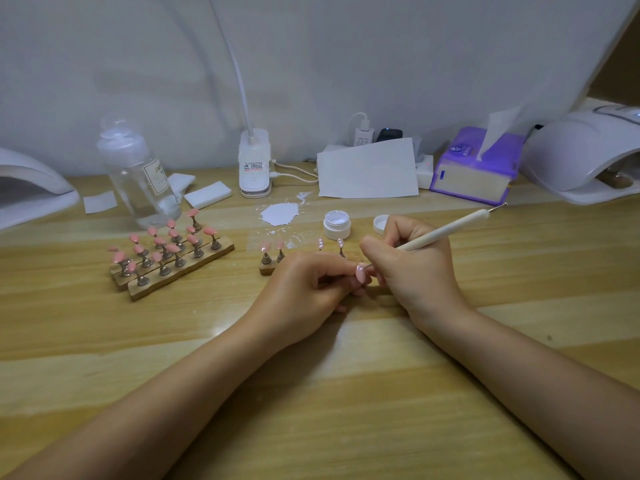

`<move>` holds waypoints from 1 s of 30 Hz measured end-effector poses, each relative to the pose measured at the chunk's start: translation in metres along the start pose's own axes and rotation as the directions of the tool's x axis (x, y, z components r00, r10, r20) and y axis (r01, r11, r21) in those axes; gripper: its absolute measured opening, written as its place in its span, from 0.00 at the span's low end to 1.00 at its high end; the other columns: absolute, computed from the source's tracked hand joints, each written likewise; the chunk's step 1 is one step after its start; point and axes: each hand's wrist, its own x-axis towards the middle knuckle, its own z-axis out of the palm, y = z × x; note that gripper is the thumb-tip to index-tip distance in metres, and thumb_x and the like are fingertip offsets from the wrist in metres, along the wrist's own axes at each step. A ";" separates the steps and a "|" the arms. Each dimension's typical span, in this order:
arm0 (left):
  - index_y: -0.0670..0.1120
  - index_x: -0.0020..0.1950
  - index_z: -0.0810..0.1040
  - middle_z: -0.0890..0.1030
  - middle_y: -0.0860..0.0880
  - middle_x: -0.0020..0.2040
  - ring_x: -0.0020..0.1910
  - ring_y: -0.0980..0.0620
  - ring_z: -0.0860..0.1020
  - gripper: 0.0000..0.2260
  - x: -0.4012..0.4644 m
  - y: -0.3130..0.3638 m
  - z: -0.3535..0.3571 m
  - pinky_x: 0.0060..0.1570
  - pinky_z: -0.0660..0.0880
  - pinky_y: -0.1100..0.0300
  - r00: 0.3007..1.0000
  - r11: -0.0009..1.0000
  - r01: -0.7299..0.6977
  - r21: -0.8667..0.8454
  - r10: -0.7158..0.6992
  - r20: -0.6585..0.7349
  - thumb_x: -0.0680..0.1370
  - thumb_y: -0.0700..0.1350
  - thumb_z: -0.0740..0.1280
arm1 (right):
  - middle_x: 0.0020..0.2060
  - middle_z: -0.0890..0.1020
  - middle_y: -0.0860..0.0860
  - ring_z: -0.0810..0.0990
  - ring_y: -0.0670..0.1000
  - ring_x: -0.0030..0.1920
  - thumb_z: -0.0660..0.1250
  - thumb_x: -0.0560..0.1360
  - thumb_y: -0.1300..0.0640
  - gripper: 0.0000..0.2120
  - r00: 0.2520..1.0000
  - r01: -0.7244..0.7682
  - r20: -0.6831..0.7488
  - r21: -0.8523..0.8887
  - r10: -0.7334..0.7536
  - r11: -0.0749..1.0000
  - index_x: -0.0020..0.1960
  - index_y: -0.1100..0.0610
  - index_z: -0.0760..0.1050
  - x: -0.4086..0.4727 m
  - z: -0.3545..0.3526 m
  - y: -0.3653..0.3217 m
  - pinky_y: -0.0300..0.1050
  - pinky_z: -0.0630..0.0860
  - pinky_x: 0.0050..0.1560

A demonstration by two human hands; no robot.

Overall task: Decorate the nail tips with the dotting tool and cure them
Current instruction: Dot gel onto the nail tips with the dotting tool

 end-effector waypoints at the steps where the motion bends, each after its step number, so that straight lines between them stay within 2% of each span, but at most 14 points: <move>1: 0.40 0.44 0.83 0.80 0.53 0.34 0.30 0.66 0.75 0.07 0.000 0.000 0.000 0.31 0.71 0.73 1.000 1.000 0.000 0.002 0.000 0.001 0.76 0.35 0.65 | 0.13 0.67 0.47 0.73 0.44 0.17 0.61 0.67 0.74 0.19 1.000 0.002 -0.004 -0.002 -0.002 1.000 0.26 0.58 0.59 0.000 0.000 0.000 0.29 0.64 0.19; 13: 0.40 0.45 0.83 0.81 0.51 0.35 0.32 0.64 0.76 0.07 0.000 -0.001 0.000 0.32 0.73 0.71 1.000 1.000 0.012 -0.005 -0.012 -0.005 0.76 0.34 0.65 | 0.13 0.68 0.47 0.73 0.46 0.18 0.61 0.67 0.73 0.18 1.000 -0.005 0.006 0.004 0.005 1.000 0.26 0.58 0.59 0.000 0.000 0.000 0.30 0.64 0.20; 17: 0.41 0.45 0.83 0.81 0.52 0.35 0.34 0.63 0.77 0.07 0.000 -0.002 0.001 0.33 0.74 0.71 1.000 1.000 0.021 -0.011 -0.021 -0.008 0.76 0.34 0.65 | 0.13 0.67 0.47 0.73 0.44 0.17 0.61 0.67 0.74 0.18 1.000 -0.003 -0.005 0.001 0.003 1.000 0.26 0.59 0.59 -0.001 0.000 -0.001 0.29 0.64 0.19; 22: 0.41 0.44 0.83 0.80 0.52 0.34 0.30 0.66 0.75 0.07 0.000 -0.001 0.000 0.32 0.72 0.72 1.000 1.000 0.006 -0.015 -0.006 -0.005 0.75 0.34 0.65 | 0.13 0.68 0.47 0.73 0.44 0.17 0.61 0.67 0.74 0.18 1.000 0.005 0.006 -0.010 -0.005 1.000 0.26 0.59 0.59 -0.001 0.000 -0.002 0.29 0.64 0.20; 30: 0.41 0.45 0.83 0.80 0.52 0.35 0.32 0.65 0.76 0.07 0.000 -0.001 0.000 0.32 0.73 0.71 1.000 1.000 0.012 -0.015 -0.012 -0.003 0.76 0.35 0.65 | 0.13 0.68 0.47 0.73 0.47 0.18 0.61 0.67 0.74 0.18 1.000 -0.003 0.009 0.013 0.003 1.000 0.26 0.58 0.59 -0.001 0.000 -0.001 0.31 0.65 0.20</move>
